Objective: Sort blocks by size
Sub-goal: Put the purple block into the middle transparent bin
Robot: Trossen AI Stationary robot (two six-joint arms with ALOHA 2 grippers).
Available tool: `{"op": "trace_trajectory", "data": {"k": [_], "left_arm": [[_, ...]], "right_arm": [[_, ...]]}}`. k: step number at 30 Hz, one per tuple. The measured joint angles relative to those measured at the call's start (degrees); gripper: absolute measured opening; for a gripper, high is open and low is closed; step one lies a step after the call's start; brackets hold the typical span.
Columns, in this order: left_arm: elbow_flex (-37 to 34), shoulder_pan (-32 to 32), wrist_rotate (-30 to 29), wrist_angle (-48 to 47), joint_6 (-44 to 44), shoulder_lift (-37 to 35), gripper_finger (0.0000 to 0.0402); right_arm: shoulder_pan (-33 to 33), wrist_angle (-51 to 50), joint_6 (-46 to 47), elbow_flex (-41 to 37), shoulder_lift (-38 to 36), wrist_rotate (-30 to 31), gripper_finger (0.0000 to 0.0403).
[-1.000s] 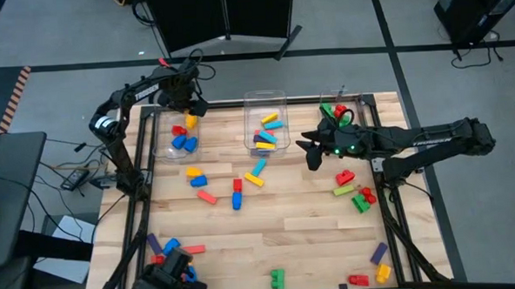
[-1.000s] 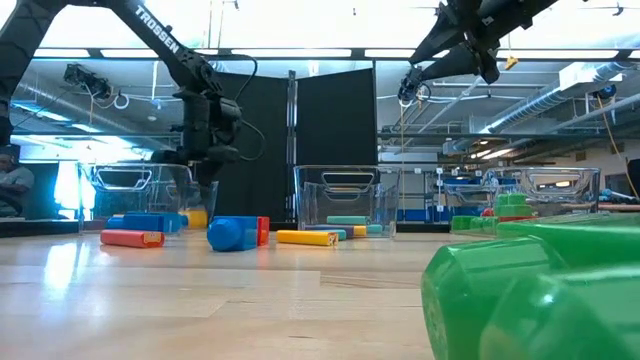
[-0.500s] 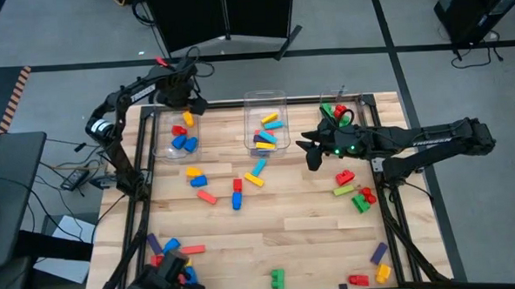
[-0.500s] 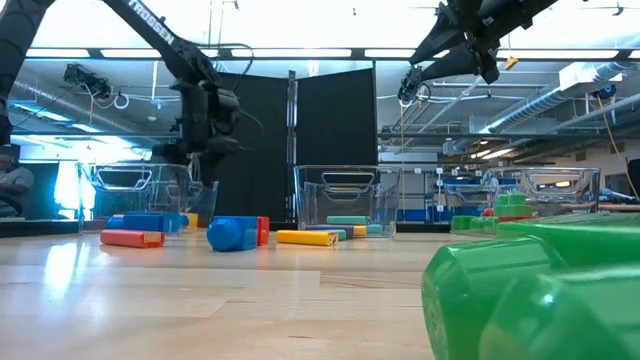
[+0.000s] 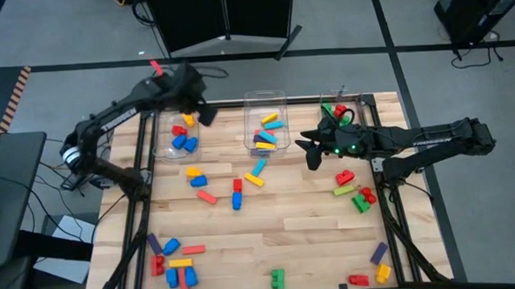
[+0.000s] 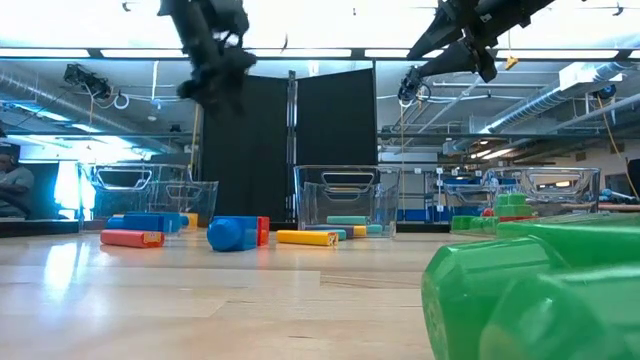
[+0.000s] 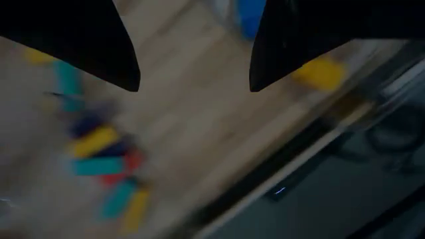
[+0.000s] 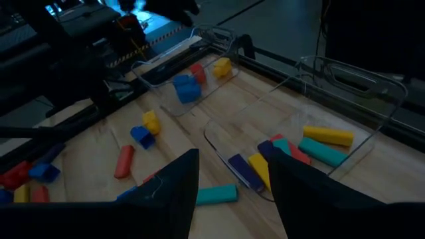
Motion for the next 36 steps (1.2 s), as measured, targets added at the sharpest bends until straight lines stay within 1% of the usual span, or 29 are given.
{"op": "trace_trajectory", "data": {"k": [2, 5, 7, 9, 12, 16, 20, 23, 27, 32, 34, 36], "left_arm": [[0.0, -4.87, -0.34, 1.65, -1.88, -0.45, 0.0292], [0.0, -11.64, -2.33, 3.03, -4.73, -0.36, 0.0292], [0.0, -15.66, -4.21, 3.44, -6.86, -0.14, 0.0292], [0.0, -19.18, -6.78, 3.41, -9.26, -0.08, 0.0292], [0.0, -23.66, -9.97, 3.39, -13.18, -0.1, 0.0292], [0.0, -28.31, -10.46, 3.37, -17.58, -0.1, 0.0292], [0.0, -32.69, -10.5, 4.84, -19.79, -0.1, 0.0292], [0.0, -35.16, -10.31, 5.43, -21.06, -0.1, 0.0292], [0.0, -36.65, -10.29, 6.81, -21.0, -0.1, 0.0292], [0.0, -36.71, -10.23, 12.31, -22.07, -0.09, 0.0292], [0.0, -36.69, -8.35, 14.35, -20.12, -0.1, 0.0292], [-0.15, -36.69, -3.51, 16.4, -14.75, -0.1, 0.0292]], "right_arm": [[0.0, 0.02, 0.02, 0.0, 0.0, 0.0, 0.0187], [0.0, 0.2, 0.02, 0.0, 0.0, 0.0, 0.0187], [0.0, 0.45, 0.02, 0.0, 0.0, -0.15, 0.0187], [0.0, 0.41, 0.02, 0.0, 0.0, -1.61, 0.0187], [0.0, 0.43, -0.7, 0.0, 0.0, -4.36, 0.0187], [0.0, 0.43, -1.82, 0.0, 0.0, -8.22, 0.0191], [0.0, 0.38, -3.63, 0.0, 0.0, -11.83, 0.0217], [0.01, 0.38, -4.89, 0.0, 0.0, -12.46, 0.0249], [0.02, 0.0, -4.59, 0.0, 0.0, -11.84, 0.0286], [0.07, -0.45, -4.13, 0.0, -0.02, -11.89, 0.0309], [0.64, -0.64, -4.32, 0.02, -0.06, -11.89, 0.031], [1.66, -2.53, -5.39, 1.1, -0.32, -11.88, 0.0309]]}}
